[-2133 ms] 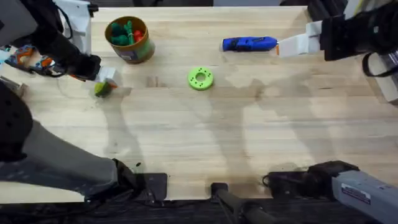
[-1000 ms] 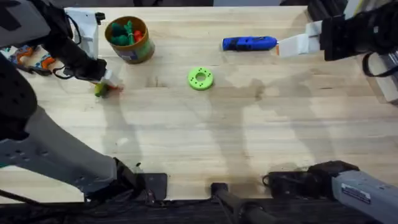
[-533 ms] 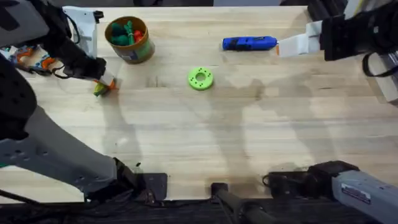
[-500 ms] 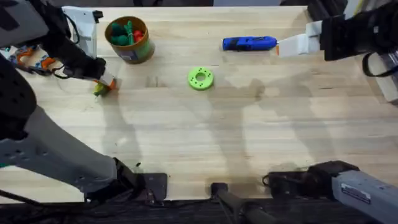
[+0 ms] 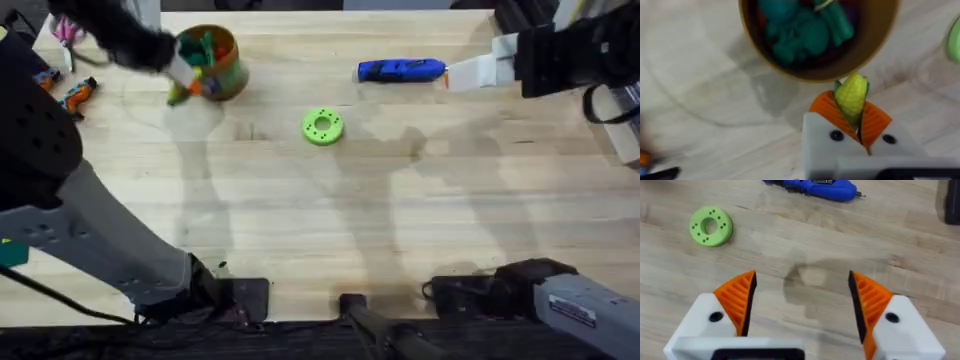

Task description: Pick up the gripper from the table and insert it into the empty holder that is missing its gripper. Then pick up a screw, insert it into the mounting hole, and use the screwdriver to tighten it. Finally, clean up the table by picking up the vegetable and placing it into the bucket.

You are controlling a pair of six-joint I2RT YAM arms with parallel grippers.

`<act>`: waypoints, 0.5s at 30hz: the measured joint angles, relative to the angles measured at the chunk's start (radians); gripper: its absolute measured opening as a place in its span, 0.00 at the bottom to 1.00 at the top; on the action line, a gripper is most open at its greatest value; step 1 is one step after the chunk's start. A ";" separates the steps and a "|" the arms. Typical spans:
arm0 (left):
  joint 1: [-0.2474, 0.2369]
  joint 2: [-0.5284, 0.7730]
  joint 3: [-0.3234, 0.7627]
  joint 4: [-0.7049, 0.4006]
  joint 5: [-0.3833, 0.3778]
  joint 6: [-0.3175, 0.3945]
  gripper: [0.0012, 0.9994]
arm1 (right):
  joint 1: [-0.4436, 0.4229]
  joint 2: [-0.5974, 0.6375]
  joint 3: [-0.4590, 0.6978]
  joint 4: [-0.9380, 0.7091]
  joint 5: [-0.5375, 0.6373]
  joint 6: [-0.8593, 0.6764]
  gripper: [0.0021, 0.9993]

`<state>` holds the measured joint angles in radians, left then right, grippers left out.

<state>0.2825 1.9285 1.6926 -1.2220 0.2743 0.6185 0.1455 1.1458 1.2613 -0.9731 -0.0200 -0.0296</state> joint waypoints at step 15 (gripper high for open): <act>-0.083 -0.003 0.130 0.220 0.025 -0.102 0.02 | 0.000 0.000 0.000 0.000 0.000 0.000 0.99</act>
<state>0.1990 1.9251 1.8225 -1.0018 0.2993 0.5160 0.1455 1.1458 1.2613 -0.9730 -0.0200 -0.0296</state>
